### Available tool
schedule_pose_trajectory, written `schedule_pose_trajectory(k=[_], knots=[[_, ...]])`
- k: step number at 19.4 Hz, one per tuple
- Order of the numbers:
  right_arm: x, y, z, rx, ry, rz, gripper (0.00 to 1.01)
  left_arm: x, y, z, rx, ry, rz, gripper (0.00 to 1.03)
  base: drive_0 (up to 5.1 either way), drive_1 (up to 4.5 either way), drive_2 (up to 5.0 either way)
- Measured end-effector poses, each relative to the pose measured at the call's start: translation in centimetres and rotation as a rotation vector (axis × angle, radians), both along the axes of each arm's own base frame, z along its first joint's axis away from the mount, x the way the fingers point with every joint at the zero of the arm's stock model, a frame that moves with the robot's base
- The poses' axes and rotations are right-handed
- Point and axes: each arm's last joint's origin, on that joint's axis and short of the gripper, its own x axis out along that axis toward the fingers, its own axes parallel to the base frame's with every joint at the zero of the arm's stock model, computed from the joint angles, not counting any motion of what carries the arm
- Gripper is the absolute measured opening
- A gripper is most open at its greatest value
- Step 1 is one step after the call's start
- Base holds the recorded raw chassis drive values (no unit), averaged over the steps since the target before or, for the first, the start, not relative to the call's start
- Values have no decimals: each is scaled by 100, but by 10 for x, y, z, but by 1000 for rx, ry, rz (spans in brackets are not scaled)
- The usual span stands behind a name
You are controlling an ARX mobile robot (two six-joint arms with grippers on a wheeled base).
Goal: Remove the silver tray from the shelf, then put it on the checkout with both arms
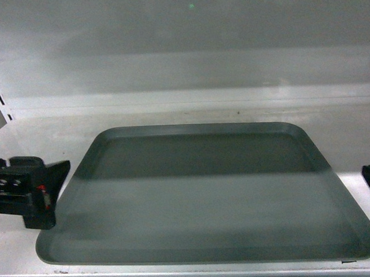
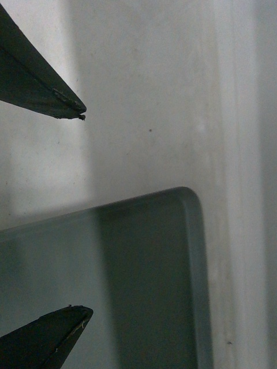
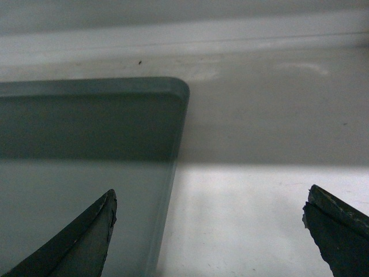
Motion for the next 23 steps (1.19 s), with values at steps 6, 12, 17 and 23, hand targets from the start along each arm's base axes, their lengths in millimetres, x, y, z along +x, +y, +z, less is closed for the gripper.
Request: schedule_pose_trajectory(k=[6, 12, 17, 23], knots=[[35, 15, -7, -4, 19, 32, 98, 33, -10, -16, 15, 47, -4, 98, 0, 0, 0], [62, 19, -9, 16, 59, 19, 98, 47, -17, -21, 22, 86, -5, 98, 0, 0, 0], [82, 23, -11, 17, 121, -3, 98, 60, -21, -24, 16, 125, 7, 98, 0, 0, 0], [84, 28, -20, -47, 220, 13, 98, 58, -23, -36, 30, 213, -3, 98, 0, 0, 0]])
